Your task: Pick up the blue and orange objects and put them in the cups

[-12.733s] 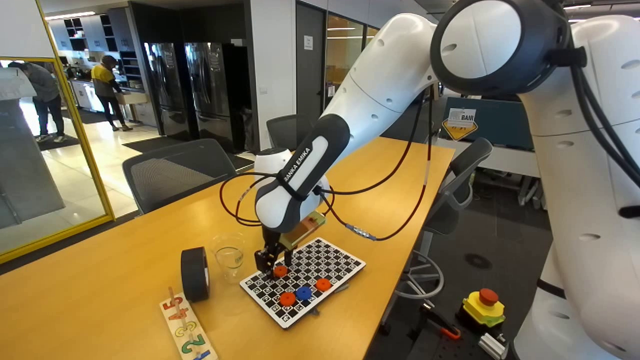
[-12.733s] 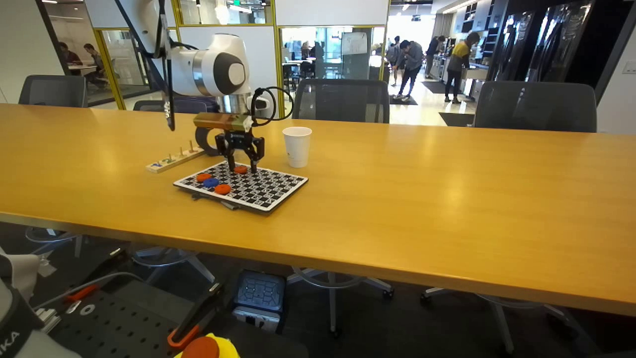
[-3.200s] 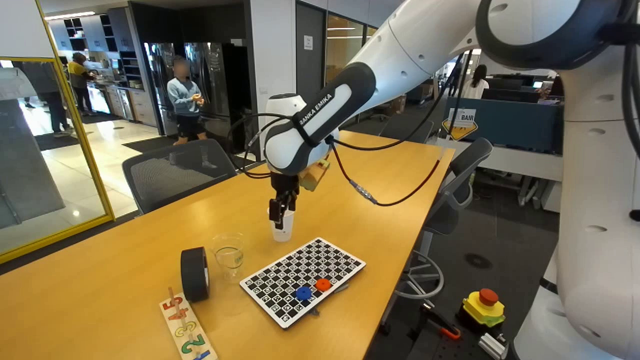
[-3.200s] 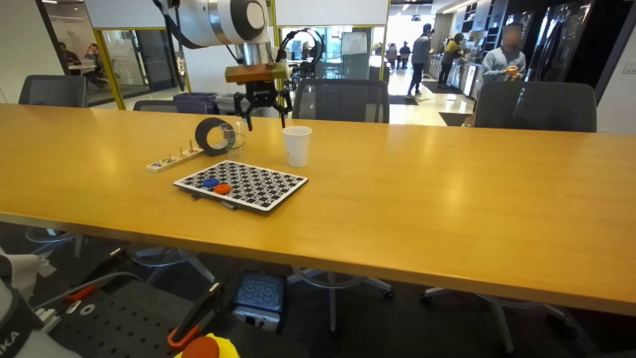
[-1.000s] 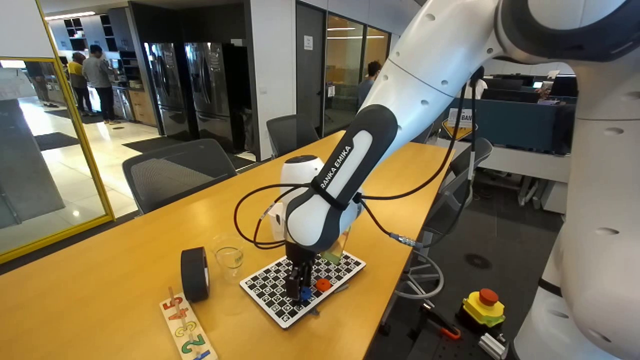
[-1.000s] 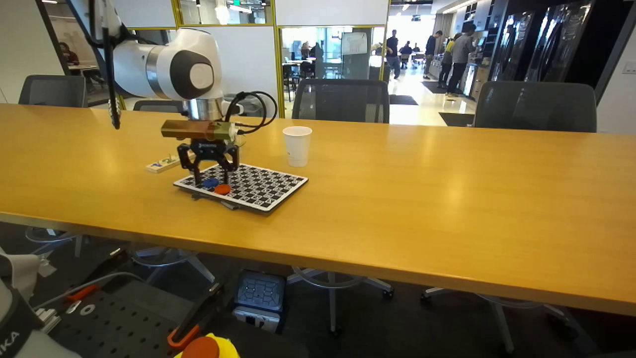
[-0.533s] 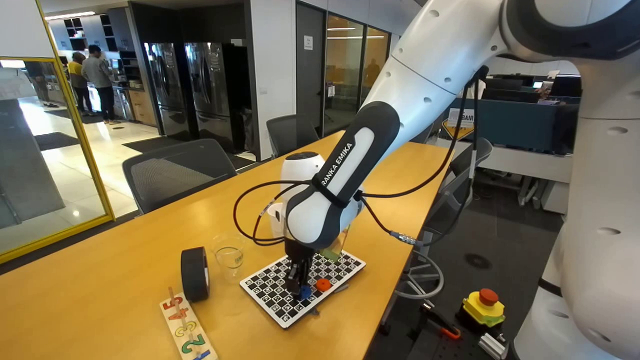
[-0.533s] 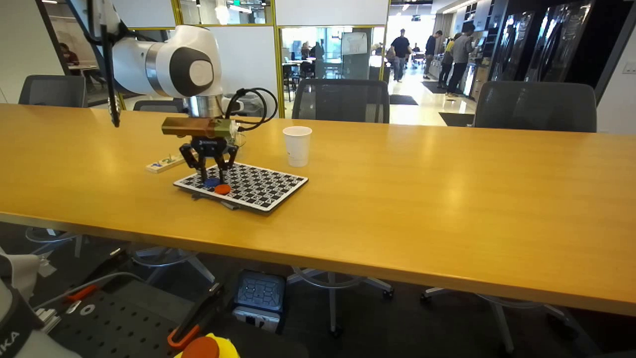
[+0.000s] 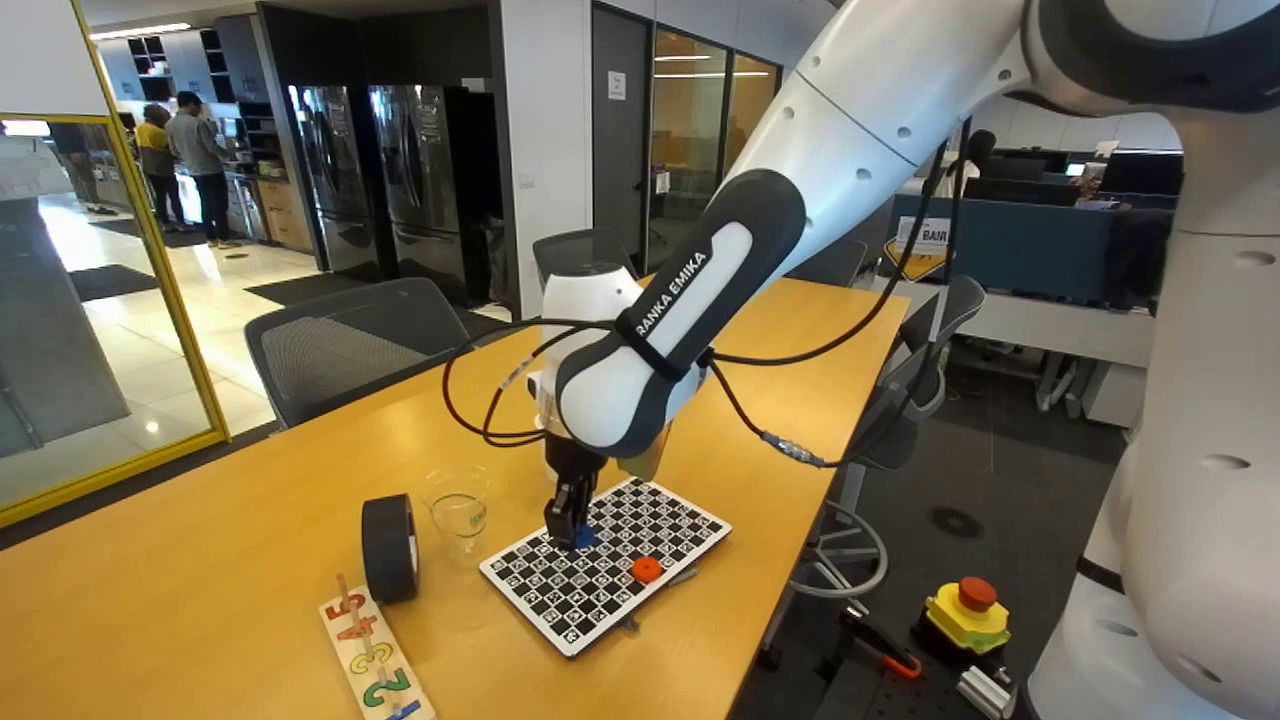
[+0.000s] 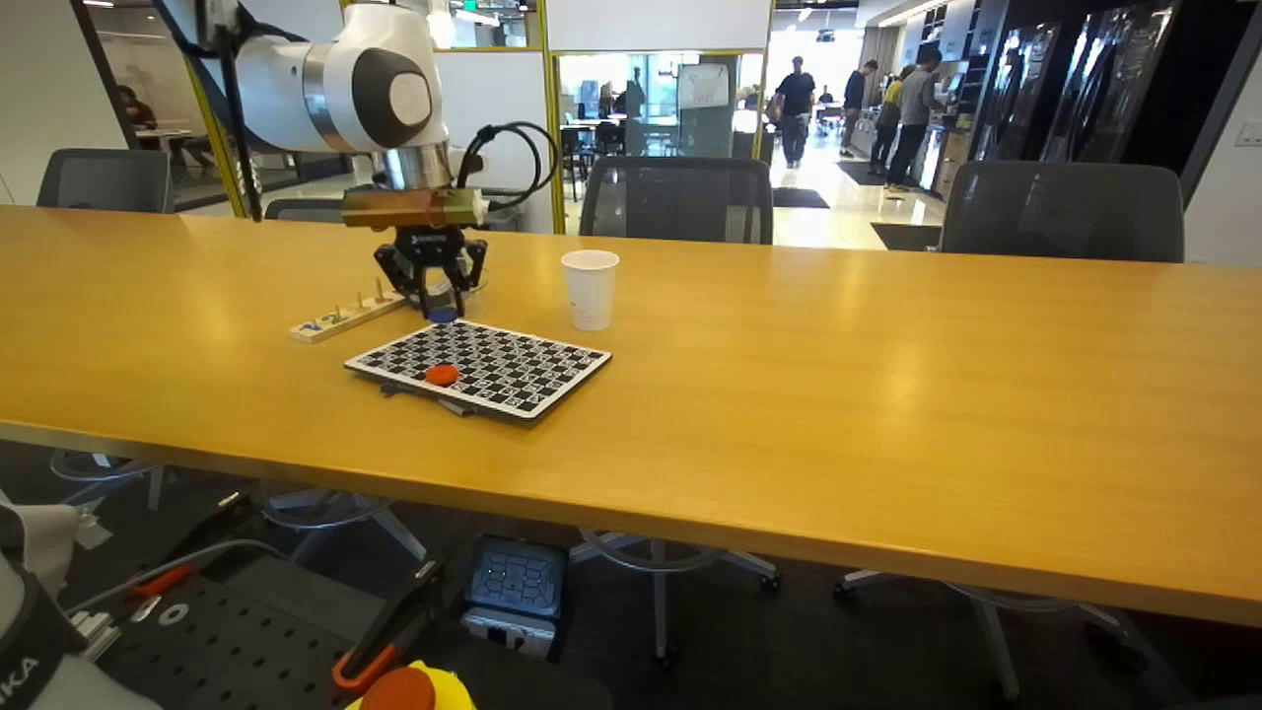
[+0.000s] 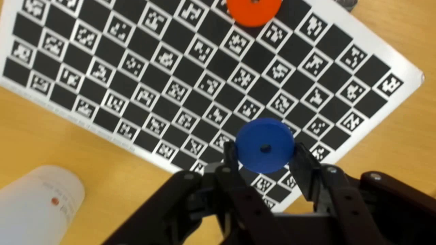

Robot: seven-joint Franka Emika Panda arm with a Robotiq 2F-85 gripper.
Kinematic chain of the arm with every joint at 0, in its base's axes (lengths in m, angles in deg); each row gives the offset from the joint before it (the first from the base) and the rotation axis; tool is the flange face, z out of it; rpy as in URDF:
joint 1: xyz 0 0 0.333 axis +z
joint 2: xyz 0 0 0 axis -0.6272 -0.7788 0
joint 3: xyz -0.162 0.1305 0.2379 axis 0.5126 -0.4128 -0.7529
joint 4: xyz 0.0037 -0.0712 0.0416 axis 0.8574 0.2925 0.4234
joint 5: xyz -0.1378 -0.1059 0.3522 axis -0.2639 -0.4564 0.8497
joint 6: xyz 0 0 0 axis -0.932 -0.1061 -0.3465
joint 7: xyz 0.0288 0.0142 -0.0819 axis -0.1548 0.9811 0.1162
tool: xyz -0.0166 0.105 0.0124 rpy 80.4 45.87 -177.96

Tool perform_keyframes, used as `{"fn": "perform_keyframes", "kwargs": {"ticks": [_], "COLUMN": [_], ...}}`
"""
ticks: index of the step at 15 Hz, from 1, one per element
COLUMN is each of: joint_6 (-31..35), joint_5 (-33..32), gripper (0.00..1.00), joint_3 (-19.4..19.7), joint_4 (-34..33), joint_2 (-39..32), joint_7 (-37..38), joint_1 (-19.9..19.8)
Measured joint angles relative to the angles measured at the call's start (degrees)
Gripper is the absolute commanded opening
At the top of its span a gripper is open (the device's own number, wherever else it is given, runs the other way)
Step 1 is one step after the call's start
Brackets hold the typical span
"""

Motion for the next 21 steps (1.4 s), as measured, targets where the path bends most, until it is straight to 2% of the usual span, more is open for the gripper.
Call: {"fn": "perform_keyframes", "kwargs": {"ticks": [8, 13, 21], "joint_6": [-10.0, -14.0, -20.6], "joint_5": [-2.2, -2.3, -2.3], "gripper": [0.22, 0.22, 0.22], "joint_3": [-0.4, -0.7, -0.7], "joint_4": [-17.1, -26.2, -39.9], "joint_2": [-1.6, -7.8, -18.5], "joint_7": [-0.7, -2.3, -7.0], "joint_1": [2.2, 3.8, 3.9]}}
